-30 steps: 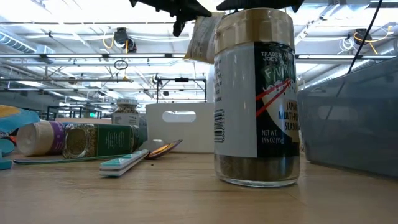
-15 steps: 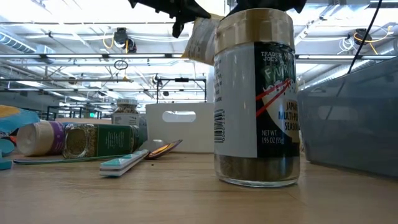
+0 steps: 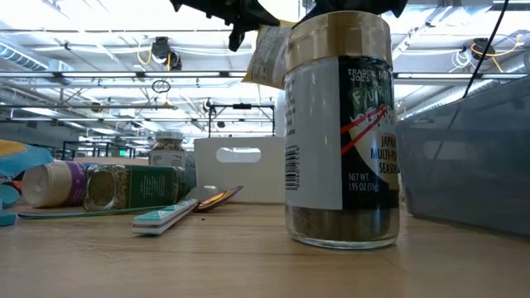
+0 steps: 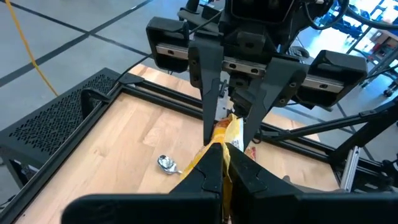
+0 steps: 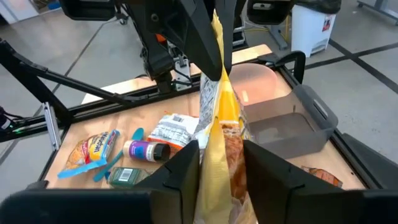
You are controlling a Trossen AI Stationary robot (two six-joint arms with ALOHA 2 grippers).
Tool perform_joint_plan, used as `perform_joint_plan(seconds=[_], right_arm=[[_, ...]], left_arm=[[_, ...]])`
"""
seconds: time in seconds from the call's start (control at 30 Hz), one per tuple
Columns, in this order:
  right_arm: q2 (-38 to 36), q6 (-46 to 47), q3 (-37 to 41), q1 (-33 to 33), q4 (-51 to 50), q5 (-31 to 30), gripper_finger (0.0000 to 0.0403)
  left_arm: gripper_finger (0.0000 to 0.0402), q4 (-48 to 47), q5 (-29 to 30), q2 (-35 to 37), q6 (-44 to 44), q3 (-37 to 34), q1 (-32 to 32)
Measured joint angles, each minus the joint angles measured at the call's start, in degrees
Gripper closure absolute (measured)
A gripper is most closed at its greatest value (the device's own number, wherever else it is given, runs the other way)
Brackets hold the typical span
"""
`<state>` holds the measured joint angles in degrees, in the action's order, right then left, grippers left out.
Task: Pick & Place Food Item
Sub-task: Put the yellow noodle pack into the top black bin
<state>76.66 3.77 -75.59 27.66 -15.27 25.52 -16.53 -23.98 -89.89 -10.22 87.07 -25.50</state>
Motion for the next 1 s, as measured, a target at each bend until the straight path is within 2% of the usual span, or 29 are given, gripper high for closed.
perform_joint_plan(seconds=[0.33,0.6,1.0], right_arm=[[-0.22,-0.39,0.00,0.02,-0.57,0.00,0.0365],[-0.22,-0.83,0.00,0.02,-0.48,0.11,0.0397],[-0.24,-1.04,0.00,0.02,0.26,0.21,0.0386]], left_arm=[[0.0399,-1.45,-0.25,0.00,0.76,0.00,-0.24],[0.0397,-1.79,-0.20,0.00,1.24,0.00,-0.42],[0.0398,-1.70,0.01,0.00,1.29,0.01,-0.47]])
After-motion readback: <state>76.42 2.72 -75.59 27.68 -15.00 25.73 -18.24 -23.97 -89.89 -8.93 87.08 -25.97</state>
